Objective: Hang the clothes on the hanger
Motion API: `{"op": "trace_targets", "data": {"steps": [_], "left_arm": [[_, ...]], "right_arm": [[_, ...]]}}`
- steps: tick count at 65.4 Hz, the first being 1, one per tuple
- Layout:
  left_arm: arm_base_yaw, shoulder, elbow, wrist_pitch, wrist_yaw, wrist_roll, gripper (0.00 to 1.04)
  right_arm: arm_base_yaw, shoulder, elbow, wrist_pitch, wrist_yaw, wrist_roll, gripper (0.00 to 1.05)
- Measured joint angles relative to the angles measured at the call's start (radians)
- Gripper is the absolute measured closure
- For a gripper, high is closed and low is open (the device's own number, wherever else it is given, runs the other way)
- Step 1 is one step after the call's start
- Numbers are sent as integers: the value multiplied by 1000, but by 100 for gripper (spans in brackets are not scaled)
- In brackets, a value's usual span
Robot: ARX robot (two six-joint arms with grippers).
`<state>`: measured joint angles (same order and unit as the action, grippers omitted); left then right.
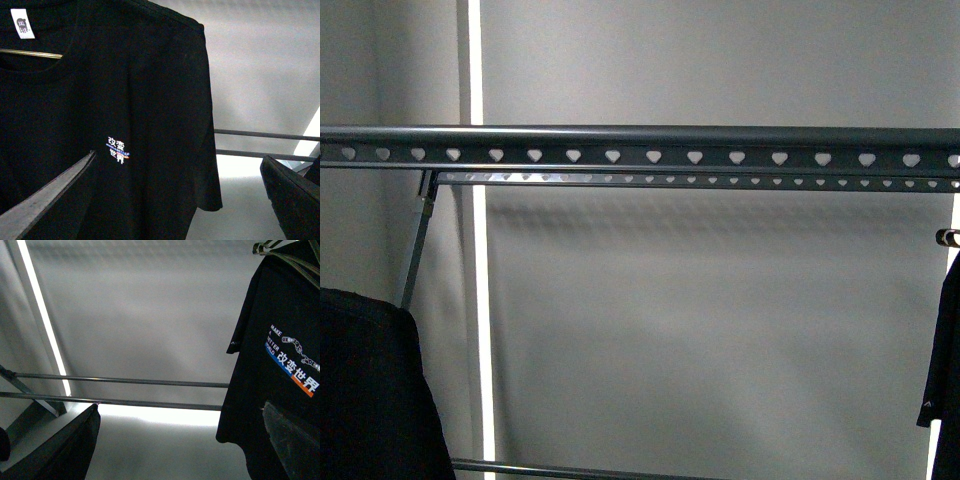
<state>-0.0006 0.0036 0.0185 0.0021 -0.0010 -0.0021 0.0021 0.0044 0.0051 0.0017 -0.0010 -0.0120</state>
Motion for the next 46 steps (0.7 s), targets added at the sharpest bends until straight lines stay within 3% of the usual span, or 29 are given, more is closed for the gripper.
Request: {"op": "trace_targets", "data": {"steps": [19, 25, 28, 33, 37, 46], "left_arm": [[1, 1, 0, -1, 6, 0, 7], [44, 88, 35, -80, 237, -42, 7], [11, 165, 55, -60, 241, -81, 7], [-65, 302, 113, 23, 114, -181, 7], [-126, 455, 214, 109, -56, -293, 7], [-165, 758, 475, 118, -339, -528, 7]], "right_arm": [[0, 0, 0, 0, 0, 0, 7], [0, 0, 0, 0, 0, 0, 7], [0, 0, 0, 0, -3, 0, 7], [0, 0, 0, 0, -1, 0, 7], [0, 0, 0, 0, 0, 0, 7], [0, 0, 0, 0, -1, 0, 7]]}}
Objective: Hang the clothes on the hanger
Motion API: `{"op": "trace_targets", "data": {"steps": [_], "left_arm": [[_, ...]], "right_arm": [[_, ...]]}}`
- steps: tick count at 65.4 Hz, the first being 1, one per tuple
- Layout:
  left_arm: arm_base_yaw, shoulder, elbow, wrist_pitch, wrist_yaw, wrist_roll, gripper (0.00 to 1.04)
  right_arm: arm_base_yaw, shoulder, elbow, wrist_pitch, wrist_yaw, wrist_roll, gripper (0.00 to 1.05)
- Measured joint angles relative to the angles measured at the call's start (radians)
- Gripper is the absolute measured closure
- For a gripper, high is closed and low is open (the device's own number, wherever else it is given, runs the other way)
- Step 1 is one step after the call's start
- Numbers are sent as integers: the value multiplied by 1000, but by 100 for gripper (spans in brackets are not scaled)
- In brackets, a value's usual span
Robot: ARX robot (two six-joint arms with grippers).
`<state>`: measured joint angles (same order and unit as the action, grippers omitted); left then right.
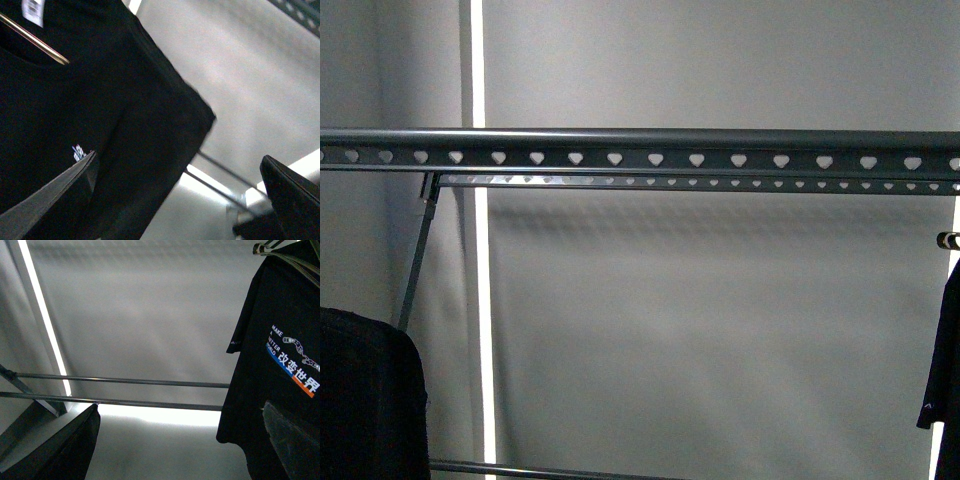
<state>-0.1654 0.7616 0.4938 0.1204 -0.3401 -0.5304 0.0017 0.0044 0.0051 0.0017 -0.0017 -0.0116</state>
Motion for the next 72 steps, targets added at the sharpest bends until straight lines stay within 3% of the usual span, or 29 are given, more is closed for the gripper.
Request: {"op": "trace_targets", "data": {"steps": [9, 29, 45, 72], "left_arm": [[3, 277, 263, -84, -160, -223, 7], [45, 617, 590, -245, -245, -472, 7], [47, 784, 709, -174, -269, -463, 7], [69, 860, 738, -196, -229, -463, 82]], "right_arm": [[0, 0, 0, 0, 0, 0, 7], [0, 0, 0, 0, 0, 0, 7], [0, 0, 0, 0, 0, 0, 7], [0, 0, 0, 0, 0, 0, 7]]}}
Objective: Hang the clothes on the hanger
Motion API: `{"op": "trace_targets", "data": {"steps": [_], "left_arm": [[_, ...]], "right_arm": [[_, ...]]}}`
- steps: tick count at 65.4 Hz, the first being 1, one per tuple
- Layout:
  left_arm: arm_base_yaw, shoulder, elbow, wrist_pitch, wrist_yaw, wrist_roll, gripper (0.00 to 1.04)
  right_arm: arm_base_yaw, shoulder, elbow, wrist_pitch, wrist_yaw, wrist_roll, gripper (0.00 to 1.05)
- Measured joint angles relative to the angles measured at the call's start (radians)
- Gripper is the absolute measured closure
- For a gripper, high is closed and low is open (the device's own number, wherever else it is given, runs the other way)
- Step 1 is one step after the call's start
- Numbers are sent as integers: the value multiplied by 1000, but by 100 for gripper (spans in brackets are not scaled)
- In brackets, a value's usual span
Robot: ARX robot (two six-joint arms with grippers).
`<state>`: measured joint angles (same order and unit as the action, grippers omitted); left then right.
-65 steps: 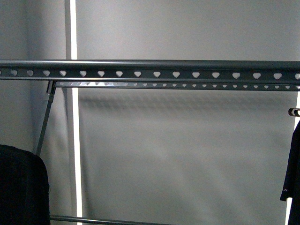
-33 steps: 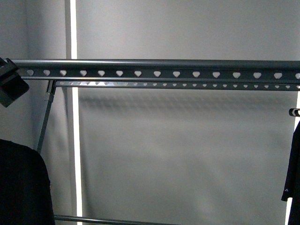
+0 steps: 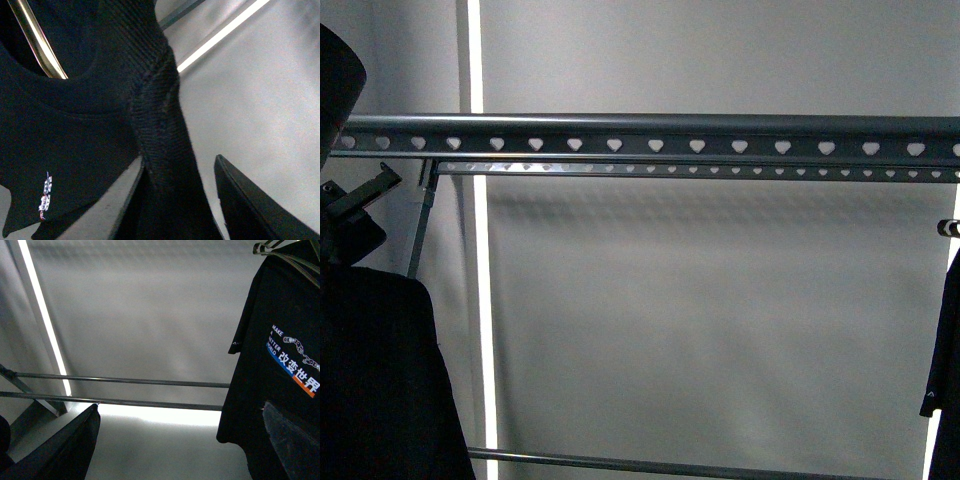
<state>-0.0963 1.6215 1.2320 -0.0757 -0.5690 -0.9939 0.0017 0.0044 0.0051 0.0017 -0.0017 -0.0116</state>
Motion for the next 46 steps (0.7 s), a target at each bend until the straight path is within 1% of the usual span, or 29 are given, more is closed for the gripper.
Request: {"op": "trace_targets", "data": {"steps": [4, 6, 11, 20, 27, 34, 35, 37, 38, 40, 41, 43, 44, 46], "left_arm": [[-1, -10, -22, 17, 27, -2, 96], [-1, -22, -42, 22, 45, -11, 100], [-6, -52, -83, 28, 81, -2, 101], [-21, -138, -169, 62, 178, 72, 101], [-39, -204, -220, 85, 287, 166, 101], [-60, -271, -264, 109, 450, 294, 101], [-63, -286, -271, 100, 502, 329, 101], [-66, -300, -276, 87, 555, 356, 101], [-69, -312, -279, 69, 609, 405, 101], [-72, -323, -281, 48, 659, 445, 101], [-73, -333, -283, 26, 708, 489, 101], [-74, -341, -283, 3, 743, 522, 101], [-75, -348, -283, -20, 800, 580, 101], [-75, -352, -283, -45, 844, 614, 101]], "right_arm": [[0, 0, 0, 0, 0, 0, 7], [0, 0, 0, 0, 0, 0, 7], [0, 0, 0, 0, 0, 0, 7], [0, 0, 0, 0, 0, 0, 7], [0, 0, 0, 0, 0, 0, 7], [0, 0, 0, 0, 0, 0, 7], [0, 0, 0, 0, 0, 0, 7], [0, 0, 0, 0, 0, 0, 7], [0, 0, 0, 0, 0, 0, 7], [0, 0, 0, 0, 0, 0, 7], [0, 0, 0, 0, 0, 0, 7], [0, 0, 0, 0, 0, 0, 7], [0, 0, 0, 0, 0, 0, 7], [0, 0, 0, 0, 0, 0, 7]]}}
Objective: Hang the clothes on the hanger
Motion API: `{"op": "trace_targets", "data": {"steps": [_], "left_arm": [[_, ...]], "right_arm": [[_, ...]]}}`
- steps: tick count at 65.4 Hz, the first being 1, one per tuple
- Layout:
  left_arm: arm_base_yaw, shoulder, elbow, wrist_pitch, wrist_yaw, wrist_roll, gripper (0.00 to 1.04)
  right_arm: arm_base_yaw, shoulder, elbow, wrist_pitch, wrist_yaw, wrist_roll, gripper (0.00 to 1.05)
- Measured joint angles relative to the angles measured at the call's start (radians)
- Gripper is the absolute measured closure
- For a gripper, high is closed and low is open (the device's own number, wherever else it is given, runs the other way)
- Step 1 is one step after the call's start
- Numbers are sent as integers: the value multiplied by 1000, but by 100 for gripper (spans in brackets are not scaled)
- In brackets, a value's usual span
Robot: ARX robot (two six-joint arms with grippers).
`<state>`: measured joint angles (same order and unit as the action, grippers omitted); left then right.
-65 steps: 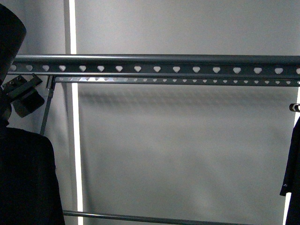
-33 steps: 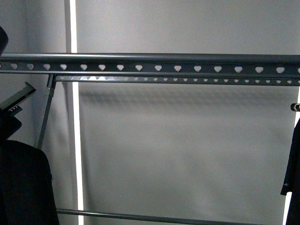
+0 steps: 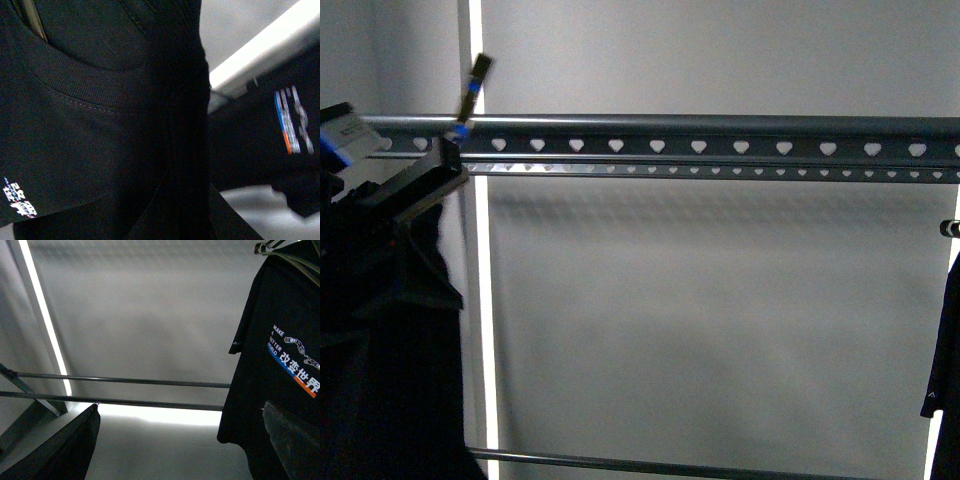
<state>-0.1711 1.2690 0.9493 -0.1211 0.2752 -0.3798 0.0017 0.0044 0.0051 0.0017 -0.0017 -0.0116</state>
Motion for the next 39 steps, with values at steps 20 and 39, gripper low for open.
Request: {"op": "trace_targets", "data": {"steps": [20, 39], "left_arm": [[105, 64, 141, -140, 443, 644, 101], [82, 179, 289, -241, 547, 1369, 101]], "right_arm": [[0, 0, 0, 0, 0, 0, 7], [0, 0, 0, 0, 0, 0, 7]]}}
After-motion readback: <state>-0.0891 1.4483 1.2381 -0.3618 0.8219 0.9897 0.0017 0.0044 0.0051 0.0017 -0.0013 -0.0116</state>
